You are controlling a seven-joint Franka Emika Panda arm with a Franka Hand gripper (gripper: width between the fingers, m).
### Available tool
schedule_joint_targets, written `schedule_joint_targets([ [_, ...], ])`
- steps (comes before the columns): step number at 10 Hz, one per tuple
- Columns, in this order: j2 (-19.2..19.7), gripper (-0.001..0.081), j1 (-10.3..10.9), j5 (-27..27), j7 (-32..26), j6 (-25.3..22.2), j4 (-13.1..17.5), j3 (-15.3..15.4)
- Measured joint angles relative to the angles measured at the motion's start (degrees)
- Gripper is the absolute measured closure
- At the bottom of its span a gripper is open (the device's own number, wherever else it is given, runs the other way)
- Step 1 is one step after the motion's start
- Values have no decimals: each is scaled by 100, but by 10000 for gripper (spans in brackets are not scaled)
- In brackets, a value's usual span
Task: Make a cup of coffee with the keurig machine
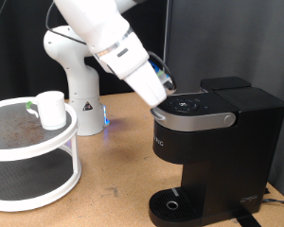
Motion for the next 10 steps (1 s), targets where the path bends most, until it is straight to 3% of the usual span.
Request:
schedule_joint_targets([
  [4,143,803,-16,87,-38,49,13,-43],
  [7,98,803,-20,1029,-480,16,84,-197],
  [10,-59,803,-64,1300,-506,-570,413,-419],
])
